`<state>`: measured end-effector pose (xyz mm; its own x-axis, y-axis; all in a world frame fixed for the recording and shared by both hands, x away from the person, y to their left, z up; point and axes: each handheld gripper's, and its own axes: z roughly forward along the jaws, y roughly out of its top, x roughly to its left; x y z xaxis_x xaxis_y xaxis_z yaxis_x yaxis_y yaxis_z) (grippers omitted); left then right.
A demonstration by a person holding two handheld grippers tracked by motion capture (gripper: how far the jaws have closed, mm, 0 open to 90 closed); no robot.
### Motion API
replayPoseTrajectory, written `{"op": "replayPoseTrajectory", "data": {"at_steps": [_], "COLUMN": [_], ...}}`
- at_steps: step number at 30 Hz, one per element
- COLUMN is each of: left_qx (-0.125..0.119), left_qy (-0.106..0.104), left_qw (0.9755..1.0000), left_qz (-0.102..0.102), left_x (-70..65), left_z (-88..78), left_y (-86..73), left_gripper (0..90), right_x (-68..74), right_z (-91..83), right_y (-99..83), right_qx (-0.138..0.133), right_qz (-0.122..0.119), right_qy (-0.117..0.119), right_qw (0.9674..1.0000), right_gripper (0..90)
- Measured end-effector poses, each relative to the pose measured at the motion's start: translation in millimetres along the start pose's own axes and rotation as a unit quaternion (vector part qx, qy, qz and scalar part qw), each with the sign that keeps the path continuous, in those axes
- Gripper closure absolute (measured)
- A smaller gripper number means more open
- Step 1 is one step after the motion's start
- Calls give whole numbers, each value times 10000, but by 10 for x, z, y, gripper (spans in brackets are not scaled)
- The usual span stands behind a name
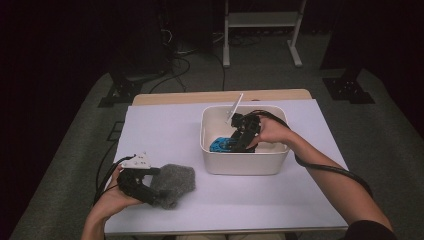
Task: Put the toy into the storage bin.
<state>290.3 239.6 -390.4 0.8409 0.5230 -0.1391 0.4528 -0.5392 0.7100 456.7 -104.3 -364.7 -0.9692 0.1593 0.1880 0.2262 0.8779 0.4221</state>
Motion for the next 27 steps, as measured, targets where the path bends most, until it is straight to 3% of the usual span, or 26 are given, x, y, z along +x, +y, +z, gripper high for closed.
{"op": "replayPoseTrajectory", "data": {"at_steps": [6, 9, 12, 15, 27], "left_qx": [4, 3, 11, 23, -38], "left_qy": [13, 17, 15, 3, 20], "left_qw": [10000, 10000, 10000, 10000, 10000], "left_qz": [9, 14, 23, 36, 17], "left_x": [-2, -5, -2, -10, -12], "left_z": [-11, -13, -11, -5, -25], "left_y": [-4, -5, -4, 1, -12], "left_gripper": [98, 98, 98, 98, 97], "right_x": [2, -12, -10, 1, 35], "right_z": [32, 15, -73, -102, -204], "right_y": [-3, -12, 6, 27, -4], "right_qx": [143, 79, -167, -33, -218], "right_qz": [37, 81, 47, 38, 92], "right_qy": [-66, -78, -42, -119, -58], "right_qw": [9999, 9999, 9998, 9999, 9997], "right_gripper": [261, 264, 303, 305, 309]}}
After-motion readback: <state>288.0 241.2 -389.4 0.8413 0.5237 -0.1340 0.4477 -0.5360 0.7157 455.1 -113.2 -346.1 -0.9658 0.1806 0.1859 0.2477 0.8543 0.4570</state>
